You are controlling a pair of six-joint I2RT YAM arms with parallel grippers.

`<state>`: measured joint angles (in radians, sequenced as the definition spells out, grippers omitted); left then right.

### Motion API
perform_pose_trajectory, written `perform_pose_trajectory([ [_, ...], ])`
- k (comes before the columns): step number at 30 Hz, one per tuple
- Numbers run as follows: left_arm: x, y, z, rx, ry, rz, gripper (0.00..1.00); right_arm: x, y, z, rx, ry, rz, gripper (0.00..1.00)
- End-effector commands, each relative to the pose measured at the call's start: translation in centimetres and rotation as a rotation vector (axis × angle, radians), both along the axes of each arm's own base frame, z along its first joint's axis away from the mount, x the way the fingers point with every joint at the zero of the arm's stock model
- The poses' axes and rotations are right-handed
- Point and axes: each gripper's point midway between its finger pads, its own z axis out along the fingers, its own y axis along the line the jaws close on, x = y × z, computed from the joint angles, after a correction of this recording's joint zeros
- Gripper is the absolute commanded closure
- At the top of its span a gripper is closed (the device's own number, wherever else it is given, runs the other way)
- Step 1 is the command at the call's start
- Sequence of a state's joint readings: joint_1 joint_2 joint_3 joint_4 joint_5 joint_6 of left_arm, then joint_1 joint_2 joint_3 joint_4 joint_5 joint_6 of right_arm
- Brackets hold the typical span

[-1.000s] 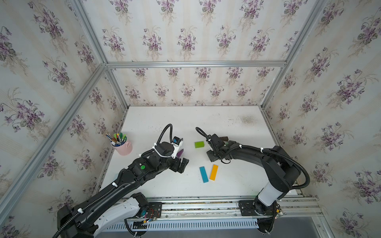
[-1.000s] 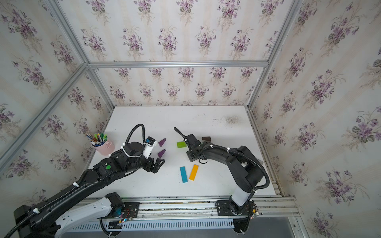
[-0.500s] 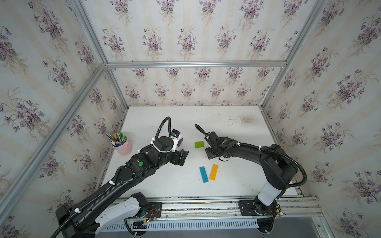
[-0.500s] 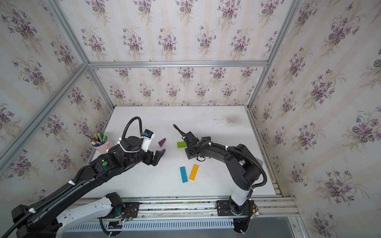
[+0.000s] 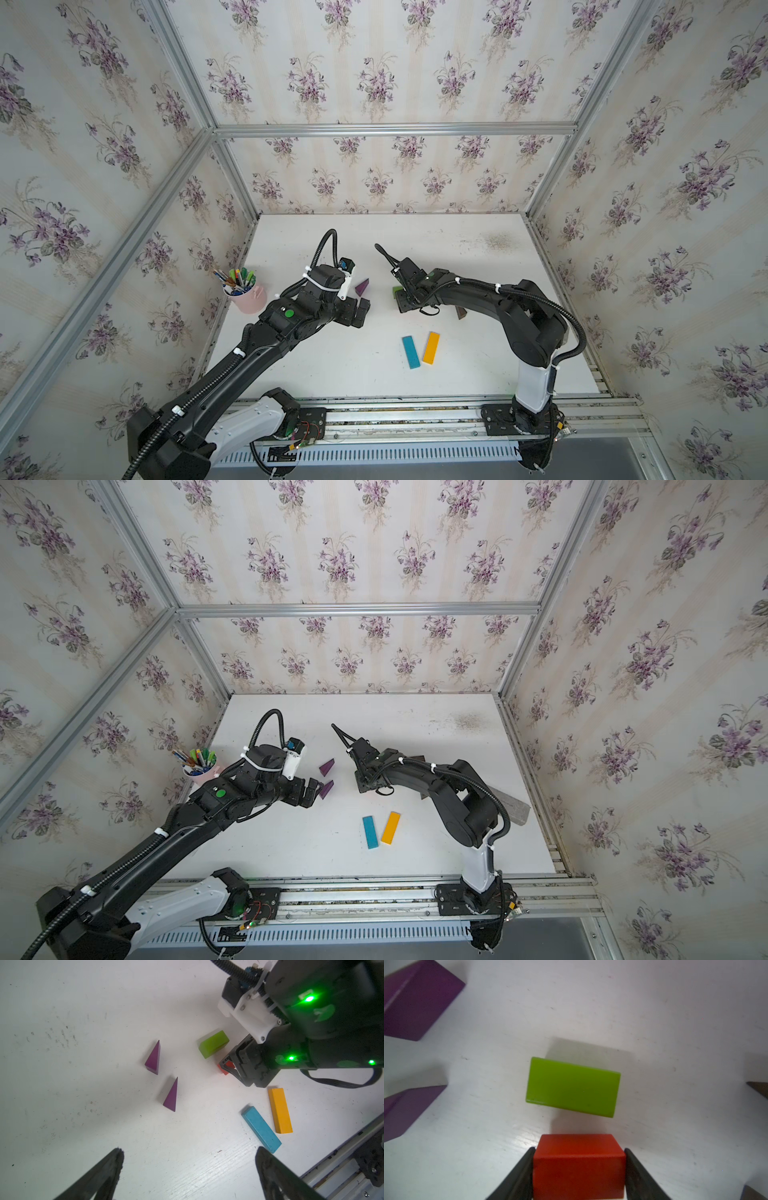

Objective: Assemble a small pinwheel with building blocks
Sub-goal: Assemble the building block at the center of the board.

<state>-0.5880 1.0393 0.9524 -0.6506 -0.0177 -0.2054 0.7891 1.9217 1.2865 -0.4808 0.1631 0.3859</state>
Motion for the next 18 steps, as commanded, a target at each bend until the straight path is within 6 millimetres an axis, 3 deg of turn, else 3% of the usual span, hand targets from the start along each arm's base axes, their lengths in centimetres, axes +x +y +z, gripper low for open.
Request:
perform_pose_trajectory([
  [1,-0.4,0.1,0.5,-0.03,0.002,0.009,0.01,0.0,-0.4,-0.2,-0.014,0.007,-0.048,0.47],
  [7,-1.8,0.8,1.6,-0.065,-0.008,0.013,0.01,0.5,0.0,-0.3,-0.036,-0.021,-0.044,0.47],
  [18,-2.5,1.4,2.0,-0.063,-0.009,0.025,0.01,0.9,0.9,-0.9,-0.043,-0.024,-0.033,0.46],
])
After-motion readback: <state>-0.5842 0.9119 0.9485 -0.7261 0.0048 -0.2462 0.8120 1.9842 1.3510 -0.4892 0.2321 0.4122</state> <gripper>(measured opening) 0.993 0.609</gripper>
